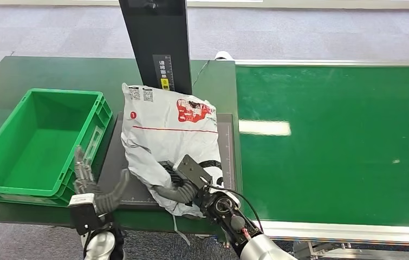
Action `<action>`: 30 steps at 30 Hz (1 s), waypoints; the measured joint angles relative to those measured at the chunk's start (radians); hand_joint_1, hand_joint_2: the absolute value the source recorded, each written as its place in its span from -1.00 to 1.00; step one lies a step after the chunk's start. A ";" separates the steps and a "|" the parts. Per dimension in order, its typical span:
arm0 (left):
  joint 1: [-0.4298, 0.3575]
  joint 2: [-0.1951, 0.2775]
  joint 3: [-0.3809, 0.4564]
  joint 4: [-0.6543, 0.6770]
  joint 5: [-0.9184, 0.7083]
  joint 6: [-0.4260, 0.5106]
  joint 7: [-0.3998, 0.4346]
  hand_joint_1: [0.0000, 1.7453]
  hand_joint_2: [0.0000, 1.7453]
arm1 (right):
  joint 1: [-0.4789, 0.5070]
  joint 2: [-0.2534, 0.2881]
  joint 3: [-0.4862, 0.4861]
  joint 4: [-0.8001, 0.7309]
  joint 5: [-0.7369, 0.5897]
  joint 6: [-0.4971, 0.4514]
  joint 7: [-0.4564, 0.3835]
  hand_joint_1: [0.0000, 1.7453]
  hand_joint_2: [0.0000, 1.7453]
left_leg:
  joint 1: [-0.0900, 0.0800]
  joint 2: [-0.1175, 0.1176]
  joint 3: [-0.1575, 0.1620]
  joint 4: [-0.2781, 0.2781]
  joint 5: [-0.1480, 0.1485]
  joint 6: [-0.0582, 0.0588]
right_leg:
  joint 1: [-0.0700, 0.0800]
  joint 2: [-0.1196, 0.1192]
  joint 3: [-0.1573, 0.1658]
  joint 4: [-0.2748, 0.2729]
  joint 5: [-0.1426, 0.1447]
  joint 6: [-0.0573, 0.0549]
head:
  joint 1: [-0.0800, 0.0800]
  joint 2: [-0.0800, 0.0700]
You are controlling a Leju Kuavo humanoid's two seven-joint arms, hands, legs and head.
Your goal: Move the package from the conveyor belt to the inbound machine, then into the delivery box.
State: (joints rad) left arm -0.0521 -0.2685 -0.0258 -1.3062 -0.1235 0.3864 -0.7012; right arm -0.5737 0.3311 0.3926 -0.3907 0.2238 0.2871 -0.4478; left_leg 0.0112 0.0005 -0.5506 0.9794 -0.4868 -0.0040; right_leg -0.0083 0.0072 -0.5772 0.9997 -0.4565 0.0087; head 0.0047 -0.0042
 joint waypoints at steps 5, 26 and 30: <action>0.046 -0.001 0.010 -0.159 -0.176 0.231 -0.001 -1.00 1.00 | 0.016 0.000 0.034 0.006 0.017 -0.022 -0.062 -1.00 1.00 | 0.000 0.000 0.000 0.000 0.000 0.000 | 0.000 0.000 0.000 0.000 0.000 0.000 | 0.000 0.000; 0.116 -0.069 0.143 -0.335 -0.322 0.234 -0.001 -1.00 1.00 | 0.091 -0.025 -0.162 -0.180 -0.321 -0.086 -0.252 -1.00 1.00 | 0.000 0.000 0.000 0.000 0.000 0.000 | 0.000 0.000 0.000 0.000 0.000 0.000 | 0.000 0.000; 0.132 -0.069 0.144 -0.336 -0.321 0.234 -0.001 -1.00 1.00 | 0.133 -0.043 -0.259 -0.307 -0.365 -0.107 -0.252 -1.00 1.00 | 0.000 0.000 0.000 0.000 0.000 0.000 | 0.000 0.000 0.000 -0.001 0.000 0.000 | 0.000 0.000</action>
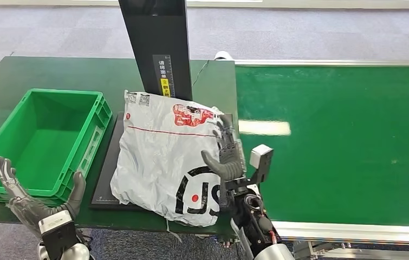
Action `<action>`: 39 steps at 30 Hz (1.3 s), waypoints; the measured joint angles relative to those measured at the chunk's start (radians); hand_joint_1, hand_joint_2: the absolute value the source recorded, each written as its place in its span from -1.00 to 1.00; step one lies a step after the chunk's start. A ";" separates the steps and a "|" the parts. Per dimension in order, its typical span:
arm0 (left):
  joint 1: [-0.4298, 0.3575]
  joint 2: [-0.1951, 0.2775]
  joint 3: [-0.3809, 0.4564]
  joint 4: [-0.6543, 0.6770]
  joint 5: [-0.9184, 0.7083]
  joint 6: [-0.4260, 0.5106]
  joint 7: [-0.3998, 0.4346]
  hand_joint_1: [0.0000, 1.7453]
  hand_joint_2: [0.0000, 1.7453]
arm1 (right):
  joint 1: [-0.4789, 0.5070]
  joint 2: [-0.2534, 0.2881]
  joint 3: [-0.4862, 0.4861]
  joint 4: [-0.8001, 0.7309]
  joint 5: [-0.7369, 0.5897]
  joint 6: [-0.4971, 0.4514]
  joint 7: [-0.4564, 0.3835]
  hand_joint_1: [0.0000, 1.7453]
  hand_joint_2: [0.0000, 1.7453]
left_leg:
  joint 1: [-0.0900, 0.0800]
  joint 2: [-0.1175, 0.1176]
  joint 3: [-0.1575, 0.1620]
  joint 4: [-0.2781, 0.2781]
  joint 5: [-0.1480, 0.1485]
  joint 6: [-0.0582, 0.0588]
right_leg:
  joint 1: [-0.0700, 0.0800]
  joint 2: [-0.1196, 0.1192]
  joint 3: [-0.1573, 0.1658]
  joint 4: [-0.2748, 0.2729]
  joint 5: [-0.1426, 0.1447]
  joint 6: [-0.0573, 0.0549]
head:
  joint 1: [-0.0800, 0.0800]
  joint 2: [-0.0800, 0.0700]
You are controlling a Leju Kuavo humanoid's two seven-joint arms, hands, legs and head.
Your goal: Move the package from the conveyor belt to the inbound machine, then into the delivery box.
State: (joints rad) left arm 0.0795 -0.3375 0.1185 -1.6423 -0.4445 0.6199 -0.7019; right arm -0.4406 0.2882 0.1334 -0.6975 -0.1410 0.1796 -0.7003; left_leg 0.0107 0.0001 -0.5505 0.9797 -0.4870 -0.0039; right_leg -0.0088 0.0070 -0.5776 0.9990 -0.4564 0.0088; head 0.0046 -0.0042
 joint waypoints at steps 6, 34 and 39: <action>0.019 -0.001 -0.005 0.006 -0.041 0.000 0.000 -1.00 1.00 | 0.077 -0.017 -0.094 -0.182 0.009 -0.063 0.000 -1.00 1.00 | 0.000 0.000 0.000 0.000 0.000 0.000 | 0.000 0.000 -0.001 0.000 0.000 0.000 | 0.000 0.000; -0.200 0.125 -0.503 0.528 -1.097 0.005 0.649 -1.00 1.00 | 0.154 -0.061 -0.194 -0.316 -0.113 -0.034 0.000 -1.00 1.00 | -0.001 0.000 0.000 0.000 0.000 0.000 | 0.000 0.000 -0.001 0.000 0.000 0.000 | 0.000 0.000; -0.263 0.150 -0.546 0.654 -1.061 -0.007 0.633 -1.00 1.00 | 0.153 -0.063 -0.198 -0.312 -0.130 -0.032 0.000 -1.00 1.00 | 0.000 0.000 -0.001 0.000 0.000 0.000 | 0.000 0.000 0.000 0.000 0.000 0.000 | 0.000 0.000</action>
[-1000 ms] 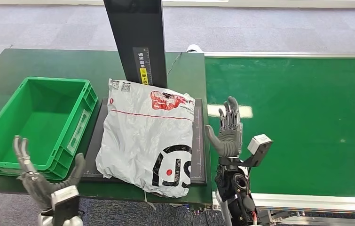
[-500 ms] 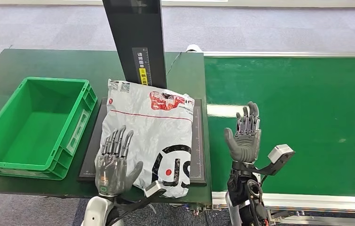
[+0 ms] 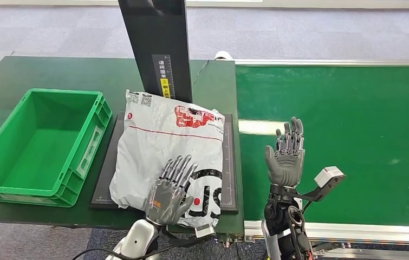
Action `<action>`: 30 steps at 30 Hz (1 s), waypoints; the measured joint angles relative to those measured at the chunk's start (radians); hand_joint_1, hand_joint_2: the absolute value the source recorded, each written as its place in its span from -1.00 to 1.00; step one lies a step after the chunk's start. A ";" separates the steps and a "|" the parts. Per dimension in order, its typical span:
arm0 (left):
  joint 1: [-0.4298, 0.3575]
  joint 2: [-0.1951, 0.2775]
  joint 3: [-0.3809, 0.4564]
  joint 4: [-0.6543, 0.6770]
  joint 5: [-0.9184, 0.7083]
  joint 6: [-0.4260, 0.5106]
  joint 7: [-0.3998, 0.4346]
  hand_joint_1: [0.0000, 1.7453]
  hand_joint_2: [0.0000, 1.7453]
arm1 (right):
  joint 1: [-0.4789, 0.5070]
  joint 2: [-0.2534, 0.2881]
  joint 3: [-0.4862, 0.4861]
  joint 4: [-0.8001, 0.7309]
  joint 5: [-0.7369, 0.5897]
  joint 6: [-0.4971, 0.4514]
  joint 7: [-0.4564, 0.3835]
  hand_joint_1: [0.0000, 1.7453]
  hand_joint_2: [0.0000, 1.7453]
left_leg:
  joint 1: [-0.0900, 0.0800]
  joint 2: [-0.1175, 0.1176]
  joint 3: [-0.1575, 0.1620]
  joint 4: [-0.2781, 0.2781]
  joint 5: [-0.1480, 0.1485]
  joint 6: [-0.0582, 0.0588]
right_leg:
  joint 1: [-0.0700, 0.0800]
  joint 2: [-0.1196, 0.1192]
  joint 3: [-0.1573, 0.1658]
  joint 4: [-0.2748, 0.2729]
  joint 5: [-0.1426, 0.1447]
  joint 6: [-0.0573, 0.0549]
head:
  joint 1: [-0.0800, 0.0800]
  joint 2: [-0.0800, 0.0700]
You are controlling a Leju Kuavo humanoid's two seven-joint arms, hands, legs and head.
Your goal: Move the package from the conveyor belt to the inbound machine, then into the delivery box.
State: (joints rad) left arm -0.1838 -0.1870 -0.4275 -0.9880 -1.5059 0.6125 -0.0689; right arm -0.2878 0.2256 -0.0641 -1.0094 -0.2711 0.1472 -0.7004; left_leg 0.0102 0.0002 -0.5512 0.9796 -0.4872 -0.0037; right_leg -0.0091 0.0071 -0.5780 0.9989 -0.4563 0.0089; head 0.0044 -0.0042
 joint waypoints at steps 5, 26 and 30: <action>-0.049 0.034 -0.032 0.114 0.048 -0.015 -0.019 -1.00 1.00 | -0.006 -0.004 -0.003 0.012 -0.020 0.000 0.000 -1.00 1.00 | 0.000 0.000 0.002 0.000 0.000 0.000 | 0.000 -0.001 0.003 0.000 0.000 0.000 | 0.000 0.000; -0.348 0.154 -0.093 0.384 0.189 -0.257 -0.102 0.97 1.00 | -0.028 -0.011 -0.004 0.049 -0.022 0.016 0.000 -1.00 1.00 | 0.001 -0.006 0.020 -0.002 0.005 -0.004 | 0.001 -0.005 0.022 0.000 0.003 -0.005 | 0.000 0.000; -0.380 0.167 -0.102 0.418 0.190 -0.296 -0.103 1.00 1.00 | -0.032 -0.011 -0.005 0.051 -0.021 0.015 0.000 -1.00 1.00 | 0.001 -0.006 0.020 -0.002 0.006 -0.004 | 0.002 -0.005 0.022 0.001 0.003 -0.005 | 0.000 0.000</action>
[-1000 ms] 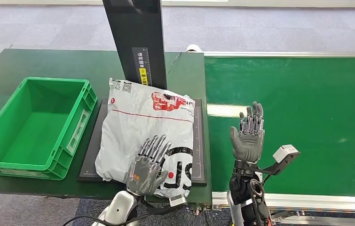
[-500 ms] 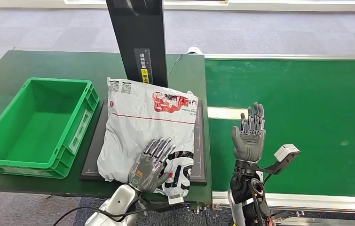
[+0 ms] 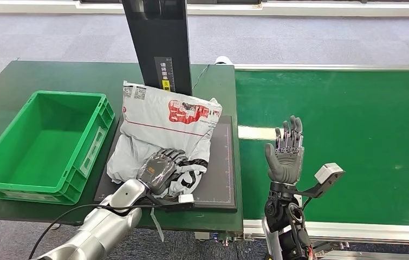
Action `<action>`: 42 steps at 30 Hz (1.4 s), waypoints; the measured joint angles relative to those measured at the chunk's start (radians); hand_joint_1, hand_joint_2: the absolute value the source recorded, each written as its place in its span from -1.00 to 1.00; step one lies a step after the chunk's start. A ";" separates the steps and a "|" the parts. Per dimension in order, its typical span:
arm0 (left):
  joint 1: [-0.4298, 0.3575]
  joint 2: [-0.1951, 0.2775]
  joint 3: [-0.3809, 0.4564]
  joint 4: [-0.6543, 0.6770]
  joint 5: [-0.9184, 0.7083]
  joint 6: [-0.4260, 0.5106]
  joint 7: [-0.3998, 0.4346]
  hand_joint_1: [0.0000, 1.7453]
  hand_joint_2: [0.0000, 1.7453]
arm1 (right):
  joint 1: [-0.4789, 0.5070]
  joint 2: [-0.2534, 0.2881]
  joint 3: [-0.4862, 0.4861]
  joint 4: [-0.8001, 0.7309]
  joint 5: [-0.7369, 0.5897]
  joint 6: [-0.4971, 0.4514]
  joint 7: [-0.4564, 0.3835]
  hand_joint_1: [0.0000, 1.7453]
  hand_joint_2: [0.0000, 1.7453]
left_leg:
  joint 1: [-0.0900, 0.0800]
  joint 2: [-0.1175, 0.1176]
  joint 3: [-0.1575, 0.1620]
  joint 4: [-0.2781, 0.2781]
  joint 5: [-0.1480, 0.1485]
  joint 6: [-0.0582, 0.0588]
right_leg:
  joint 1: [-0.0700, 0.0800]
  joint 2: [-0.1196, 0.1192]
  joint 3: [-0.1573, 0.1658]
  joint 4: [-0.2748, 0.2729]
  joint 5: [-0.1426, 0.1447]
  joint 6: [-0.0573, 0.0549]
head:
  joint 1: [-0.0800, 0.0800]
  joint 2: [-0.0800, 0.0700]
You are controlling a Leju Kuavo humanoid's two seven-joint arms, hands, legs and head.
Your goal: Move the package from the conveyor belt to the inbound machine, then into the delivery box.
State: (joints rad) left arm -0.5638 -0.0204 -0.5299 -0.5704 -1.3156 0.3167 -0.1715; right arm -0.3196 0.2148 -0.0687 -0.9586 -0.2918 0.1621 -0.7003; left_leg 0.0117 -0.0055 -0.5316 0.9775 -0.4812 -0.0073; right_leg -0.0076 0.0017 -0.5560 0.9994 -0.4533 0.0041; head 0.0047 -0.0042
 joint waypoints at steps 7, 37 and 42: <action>-0.028 0.009 -0.010 0.032 0.008 -0.009 0.002 1.00 1.00 | 0.000 0.000 0.000 0.008 0.002 -0.005 0.000 -1.00 1.00 | 0.000 0.000 -0.001 0.000 -0.002 -0.001 | 0.000 0.000 0.000 0.000 -0.001 0.000 | 0.000 0.000; 0.114 0.034 0.140 -0.317 0.816 0.278 -0.445 1.00 1.00 | 0.036 0.000 -0.005 0.025 0.007 -0.015 0.000 -1.00 1.00 | 0.000 0.000 -0.018 0.001 0.000 0.001 | 0.000 0.001 -0.020 0.001 0.000 0.001 | 0.000 0.000; 0.169 0.061 0.233 -0.527 0.905 0.280 -0.498 1.00 1.00 | 0.040 0.000 -0.009 0.025 0.003 -0.013 0.000 -1.00 1.00 | 0.000 0.001 -0.021 0.001 -0.001 0.001 | 0.000 0.001 -0.023 0.001 0.000 0.001 | 0.000 0.000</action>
State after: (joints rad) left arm -0.3949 0.0408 -0.2966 -1.0972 -0.4105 0.5967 -0.6695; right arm -0.2799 0.2147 -0.0773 -0.9338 -0.2893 0.1490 -0.7000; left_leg 0.0117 -0.0049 -0.5527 0.9785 -0.4819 -0.0068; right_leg -0.0076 0.0026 -0.5793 1.0005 -0.4537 0.0048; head 0.0043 -0.0042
